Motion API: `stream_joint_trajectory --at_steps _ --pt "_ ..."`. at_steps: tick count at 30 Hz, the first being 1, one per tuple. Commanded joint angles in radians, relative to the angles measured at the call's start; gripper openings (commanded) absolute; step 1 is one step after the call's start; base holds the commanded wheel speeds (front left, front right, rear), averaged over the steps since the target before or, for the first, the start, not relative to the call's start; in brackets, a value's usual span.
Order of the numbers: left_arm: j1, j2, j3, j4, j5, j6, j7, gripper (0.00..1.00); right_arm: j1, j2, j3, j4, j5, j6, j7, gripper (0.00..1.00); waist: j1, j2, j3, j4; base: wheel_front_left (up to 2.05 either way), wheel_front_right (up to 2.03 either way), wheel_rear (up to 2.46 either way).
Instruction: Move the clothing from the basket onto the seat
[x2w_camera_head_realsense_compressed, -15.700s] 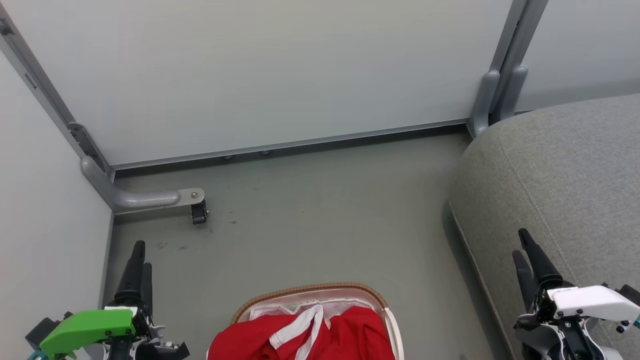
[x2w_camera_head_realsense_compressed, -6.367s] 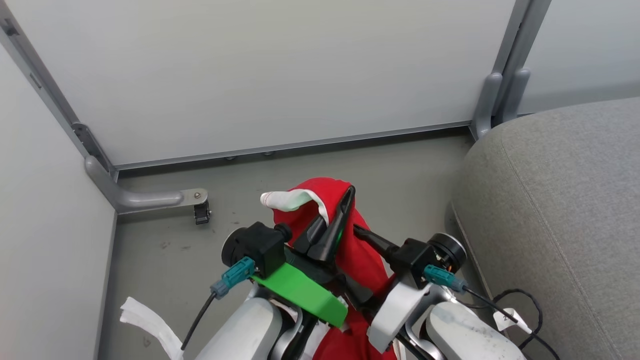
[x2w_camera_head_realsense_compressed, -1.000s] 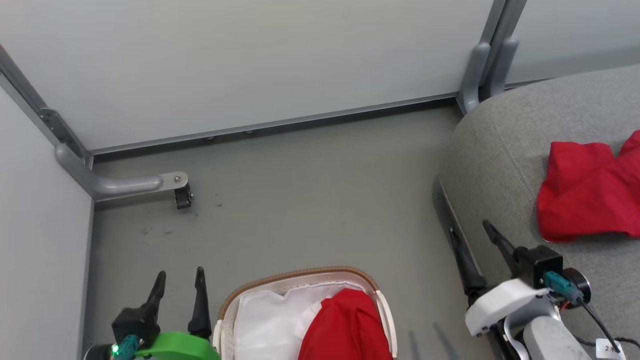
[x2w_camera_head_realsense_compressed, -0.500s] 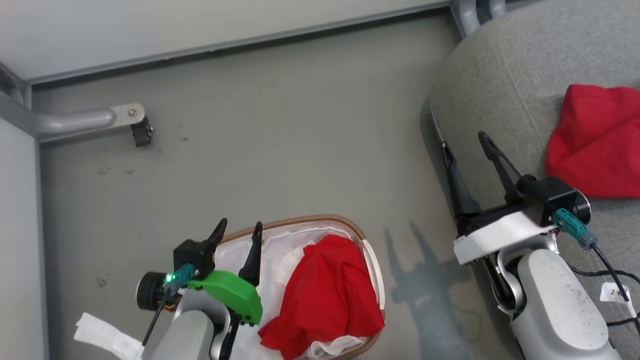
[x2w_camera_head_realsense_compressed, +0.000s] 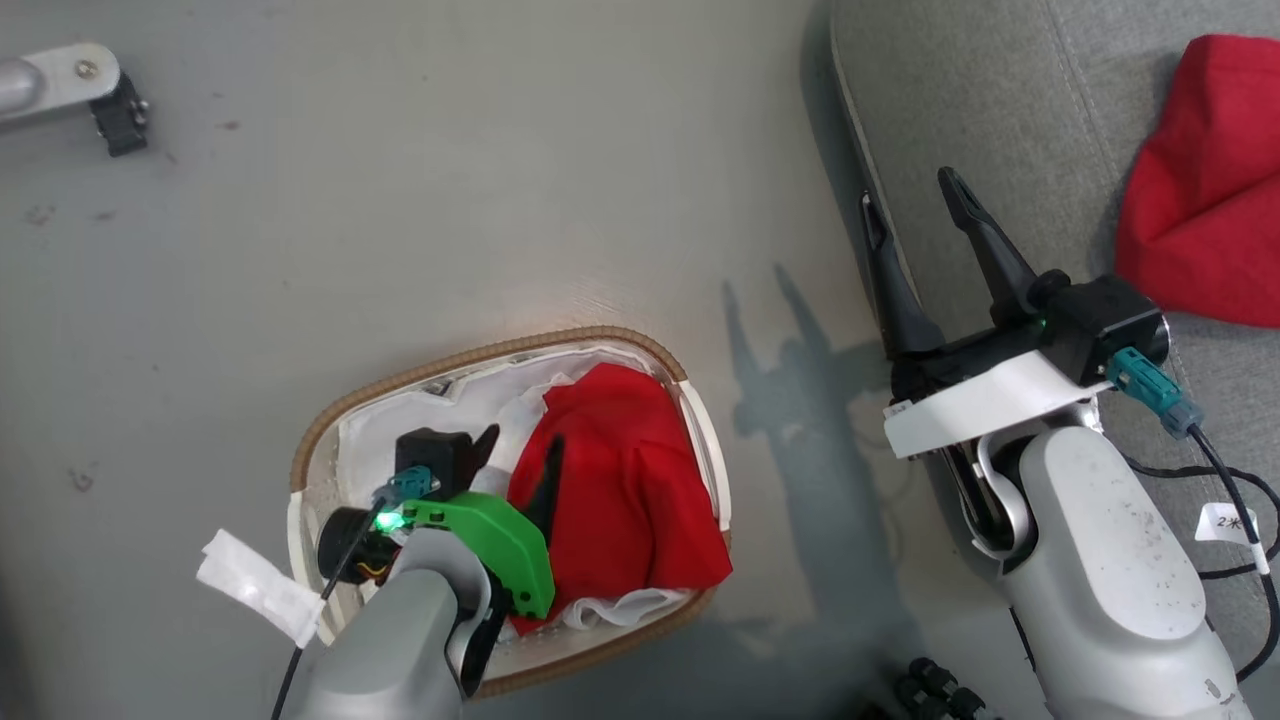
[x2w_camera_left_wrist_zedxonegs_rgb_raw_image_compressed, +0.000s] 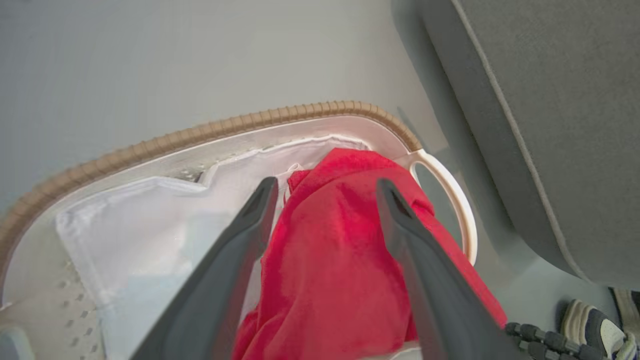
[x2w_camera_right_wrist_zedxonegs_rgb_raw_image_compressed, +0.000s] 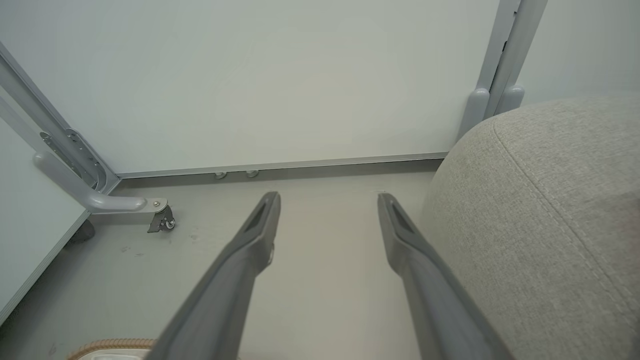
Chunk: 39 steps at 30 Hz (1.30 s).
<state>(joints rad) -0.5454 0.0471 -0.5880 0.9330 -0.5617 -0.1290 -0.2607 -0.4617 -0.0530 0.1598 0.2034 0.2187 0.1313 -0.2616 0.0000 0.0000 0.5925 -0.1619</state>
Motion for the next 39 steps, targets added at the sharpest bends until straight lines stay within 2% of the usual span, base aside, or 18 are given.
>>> stream_joint_trajectory --at_steps 1,7,15,25,27,39 --pt "-0.028 0.007 -0.035 0.017 -0.037 -0.003 0.017 1.00 -0.016 0.001 0.003 -0.007 0.009 -0.001 -0.005 1.00 0.0000 0.0000 0.098 -0.057 0.00 0.00 0.00" --pt "-0.084 0.008 -0.166 0.076 -0.181 -0.003 0.072 1.00 -0.030 0.001 -0.007 -0.022 0.032 -0.001 -0.005 1.00 0.0000 0.0000 0.172 -0.059 0.00 0.00 0.00" --pt "-0.147 0.021 -0.232 0.179 -0.275 -0.003 0.090 1.00 -0.047 0.001 0.001 -0.052 0.044 -0.001 -0.005 1.00 0.0000 0.0000 0.239 -0.062 0.00 0.00 0.00" --pt "-0.184 0.025 -0.331 0.160 -0.377 -0.003 0.135 1.00 -0.068 0.000 -0.003 -0.062 0.050 -0.001 -0.005 1.00 0.0000 0.0000 0.290 -0.058 0.00 0.00 0.00" --pt "-0.188 0.026 -0.353 0.151 -0.394 -0.003 0.121 0.00 -0.072 0.000 0.000 -0.056 0.057 -0.001 -0.005 1.00 0.0000 0.0000 0.284 -0.057 0.00 0.00 0.00" --pt "-0.135 0.054 -0.407 0.127 -0.499 -0.003 0.012 0.00 -0.054 0.000 0.006 0.000 0.108 -0.001 -0.005 1.00 0.0000 0.0000 0.142 -0.051 0.00 0.00 0.00"
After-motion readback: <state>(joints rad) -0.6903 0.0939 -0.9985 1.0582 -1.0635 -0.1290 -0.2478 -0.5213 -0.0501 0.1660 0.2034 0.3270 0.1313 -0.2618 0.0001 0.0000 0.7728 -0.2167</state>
